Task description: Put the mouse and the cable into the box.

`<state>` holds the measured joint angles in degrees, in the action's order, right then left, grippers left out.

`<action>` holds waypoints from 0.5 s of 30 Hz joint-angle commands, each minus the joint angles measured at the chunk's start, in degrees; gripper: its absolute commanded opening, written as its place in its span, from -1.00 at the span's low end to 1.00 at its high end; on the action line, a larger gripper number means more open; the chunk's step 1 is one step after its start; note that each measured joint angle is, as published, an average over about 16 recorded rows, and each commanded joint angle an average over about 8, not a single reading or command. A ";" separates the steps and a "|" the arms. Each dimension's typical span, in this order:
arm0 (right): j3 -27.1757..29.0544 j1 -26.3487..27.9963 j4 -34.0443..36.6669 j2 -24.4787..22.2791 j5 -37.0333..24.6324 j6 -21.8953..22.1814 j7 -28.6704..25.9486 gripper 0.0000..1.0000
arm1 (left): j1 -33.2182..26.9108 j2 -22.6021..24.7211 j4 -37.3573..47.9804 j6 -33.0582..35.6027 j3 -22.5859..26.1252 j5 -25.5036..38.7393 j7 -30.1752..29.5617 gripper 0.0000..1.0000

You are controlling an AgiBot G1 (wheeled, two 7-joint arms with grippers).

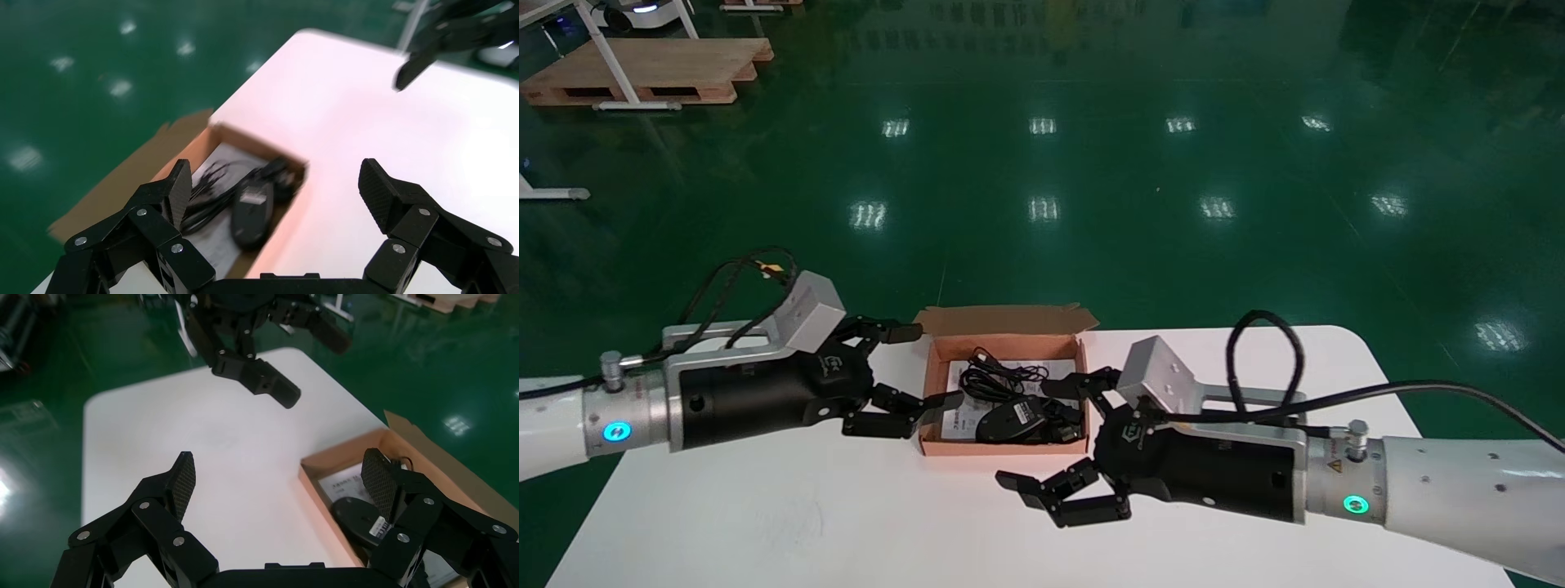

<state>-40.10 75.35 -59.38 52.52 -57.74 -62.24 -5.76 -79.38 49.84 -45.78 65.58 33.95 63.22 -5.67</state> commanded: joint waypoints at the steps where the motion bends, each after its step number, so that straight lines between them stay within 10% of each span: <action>1: 2.02 -1.16 -1.19 -1.47 1.33 -1.97 -0.42 1.00 | 1.54 -1.28 -2.40 1.74 -1.55 -1.84 -0.44 1.00; 15: 16.11 -9.22 -9.50 -11.71 10.63 -15.70 -3.34 1.00 | 12.25 -10.19 -19.12 13.84 -12.33 -14.69 -3.49 1.00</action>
<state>-23.99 66.13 -68.88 40.81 -47.12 -77.93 -9.10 -67.14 39.66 -64.88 79.40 21.63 48.54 -9.16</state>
